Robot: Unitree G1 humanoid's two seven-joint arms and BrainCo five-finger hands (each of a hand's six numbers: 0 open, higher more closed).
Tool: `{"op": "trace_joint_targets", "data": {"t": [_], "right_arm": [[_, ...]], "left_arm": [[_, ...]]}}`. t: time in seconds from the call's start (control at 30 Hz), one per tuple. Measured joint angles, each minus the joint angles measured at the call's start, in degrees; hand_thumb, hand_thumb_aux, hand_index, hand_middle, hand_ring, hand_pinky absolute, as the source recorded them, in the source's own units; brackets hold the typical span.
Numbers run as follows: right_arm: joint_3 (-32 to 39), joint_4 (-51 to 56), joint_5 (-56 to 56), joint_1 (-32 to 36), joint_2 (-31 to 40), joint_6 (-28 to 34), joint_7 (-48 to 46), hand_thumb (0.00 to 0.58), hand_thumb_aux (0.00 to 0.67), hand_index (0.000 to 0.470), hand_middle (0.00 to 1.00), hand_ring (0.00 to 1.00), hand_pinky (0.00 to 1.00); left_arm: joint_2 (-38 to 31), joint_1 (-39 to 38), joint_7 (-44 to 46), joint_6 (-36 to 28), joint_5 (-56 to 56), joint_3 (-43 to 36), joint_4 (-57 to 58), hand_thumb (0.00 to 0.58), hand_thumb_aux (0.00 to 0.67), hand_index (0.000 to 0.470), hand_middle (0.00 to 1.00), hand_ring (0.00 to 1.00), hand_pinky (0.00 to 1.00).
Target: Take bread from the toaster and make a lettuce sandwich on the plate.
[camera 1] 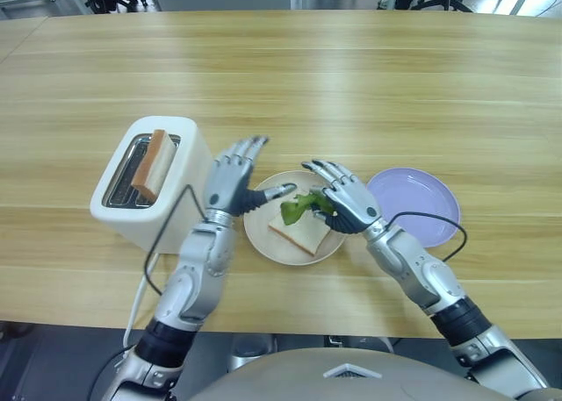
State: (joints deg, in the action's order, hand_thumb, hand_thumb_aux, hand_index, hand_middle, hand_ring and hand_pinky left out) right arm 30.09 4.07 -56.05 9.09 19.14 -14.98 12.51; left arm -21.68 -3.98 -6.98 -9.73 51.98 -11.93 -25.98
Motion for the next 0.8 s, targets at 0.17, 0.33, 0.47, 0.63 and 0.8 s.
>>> {"op": "trace_joint_targets", "data": {"t": [0.17, 0.33, 0.47, 0.63, 0.8], "right_arm": [[2.33, 5.43, -2.22, 2.23, -0.89, 0.98, 0.39, 0.580, 0.670, 0.460, 0.00, 0.00, 0.00], [2.81, 7.86, -4.20, 2.93, 0.86, 2.95, 0.48, 0.580, 0.670, 0.460, 0.00, 0.00, 0.00], [2.84, 7.84, -5.45, 3.79, 2.20, 3.83, 0.97, 0.580, 0.670, 0.460, 0.00, 0.00, 0.00], [2.80, 7.67, -6.60, 4.27, 3.20, 5.51, 1.08, 0.580, 0.670, 0.460, 0.00, 0.00, 0.00], [3.05, 8.61, -7.97, 5.58, 3.20, 7.07, 1.07, 0.580, 0.670, 0.460, 0.00, 0.00, 0.00]], "left_arm": [[-0.14, -5.37, 1.25, -0.14, 1.15, 5.95, -9.77, 0.000, 0.000, 0.000, 0.00, 0.00, 0.00], [-0.84, -9.72, 2.91, 0.20, 1.26, 15.50, -18.21, 0.000, 0.000, 0.000, 0.00, 0.00, 0.00], [-2.24, -12.12, 4.26, -0.10, 2.30, 23.14, -19.27, 0.000, 0.000, 0.000, 0.00, 0.00, 0.00], [-4.47, -14.27, 6.78, -2.27, 5.85, 29.58, -15.53, 0.000, 0.000, 0.000, 0.00, 0.00, 0.00], [-4.77, -12.73, 10.28, -4.67, 9.05, 26.67, -3.92, 0.000, 0.000, 0.000, 0.00, 0.00, 0.00]]}}
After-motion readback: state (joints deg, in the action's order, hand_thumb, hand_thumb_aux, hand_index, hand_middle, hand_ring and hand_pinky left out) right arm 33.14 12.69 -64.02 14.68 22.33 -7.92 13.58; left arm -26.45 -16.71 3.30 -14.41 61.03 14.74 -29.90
